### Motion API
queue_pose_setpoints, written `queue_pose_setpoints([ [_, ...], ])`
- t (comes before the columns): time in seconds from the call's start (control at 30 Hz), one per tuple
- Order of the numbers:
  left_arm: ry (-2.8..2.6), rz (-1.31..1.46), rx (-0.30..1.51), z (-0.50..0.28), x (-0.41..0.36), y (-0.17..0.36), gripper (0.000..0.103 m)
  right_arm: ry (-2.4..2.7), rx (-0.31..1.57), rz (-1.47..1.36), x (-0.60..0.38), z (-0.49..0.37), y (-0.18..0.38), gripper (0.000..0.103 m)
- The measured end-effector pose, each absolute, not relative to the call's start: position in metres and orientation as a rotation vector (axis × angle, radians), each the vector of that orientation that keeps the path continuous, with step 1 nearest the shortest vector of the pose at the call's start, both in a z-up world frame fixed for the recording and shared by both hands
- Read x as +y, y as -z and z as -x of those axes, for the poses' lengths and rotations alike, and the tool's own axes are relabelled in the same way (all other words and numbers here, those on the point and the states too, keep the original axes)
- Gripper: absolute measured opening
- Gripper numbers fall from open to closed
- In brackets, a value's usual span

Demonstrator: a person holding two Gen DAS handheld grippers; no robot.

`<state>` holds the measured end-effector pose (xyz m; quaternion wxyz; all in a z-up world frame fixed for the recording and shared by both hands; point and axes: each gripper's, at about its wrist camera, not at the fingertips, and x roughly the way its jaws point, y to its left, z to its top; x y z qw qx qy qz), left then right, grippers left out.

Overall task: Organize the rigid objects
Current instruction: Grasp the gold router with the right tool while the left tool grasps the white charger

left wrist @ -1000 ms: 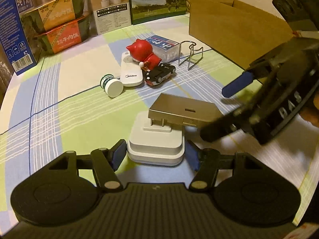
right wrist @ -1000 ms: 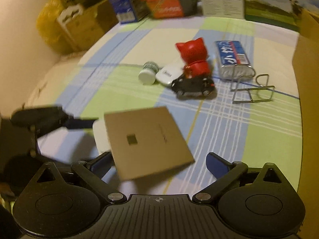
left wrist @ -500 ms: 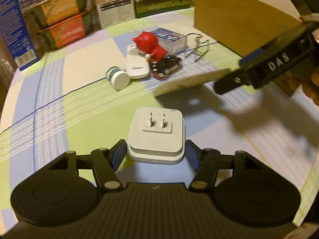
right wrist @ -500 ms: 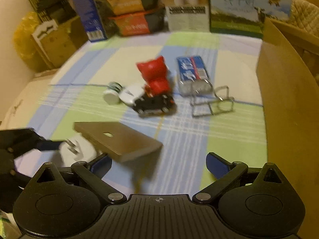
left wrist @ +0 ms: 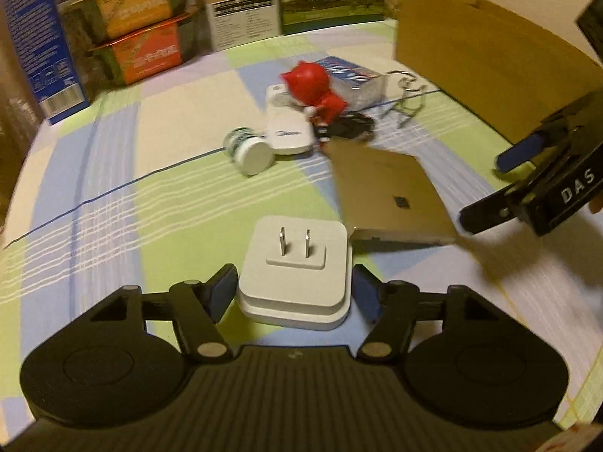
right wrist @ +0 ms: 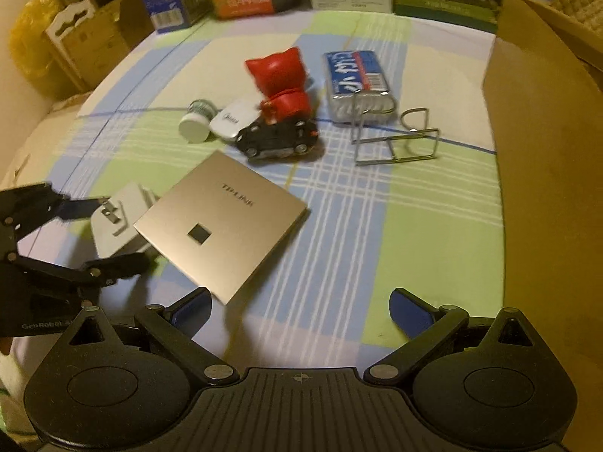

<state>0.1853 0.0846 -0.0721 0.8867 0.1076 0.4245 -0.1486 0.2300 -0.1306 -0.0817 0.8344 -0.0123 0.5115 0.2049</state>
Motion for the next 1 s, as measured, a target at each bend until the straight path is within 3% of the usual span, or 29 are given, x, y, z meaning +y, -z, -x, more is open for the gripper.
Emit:
queue_pose_setpoints([
  [0.27,0.194,-0.100,0.873,-0.191,0.117,0.063,0.062,-0.496,1.046,-0.089,-0.128,-0.229,0.073,0.098],
  [0.73,0.415,-0.133,0.881,-0.191,0.060,0.066,0.061,-0.336,1.001,-0.117,-0.142,-0.241,0.071,0.098],
  [1.0,0.143,-0.114,0.890,-0.193,0.107,0.061,0.060,-0.360,1.012,-0.143,-0.120,-0.239,0.078,0.098],
])
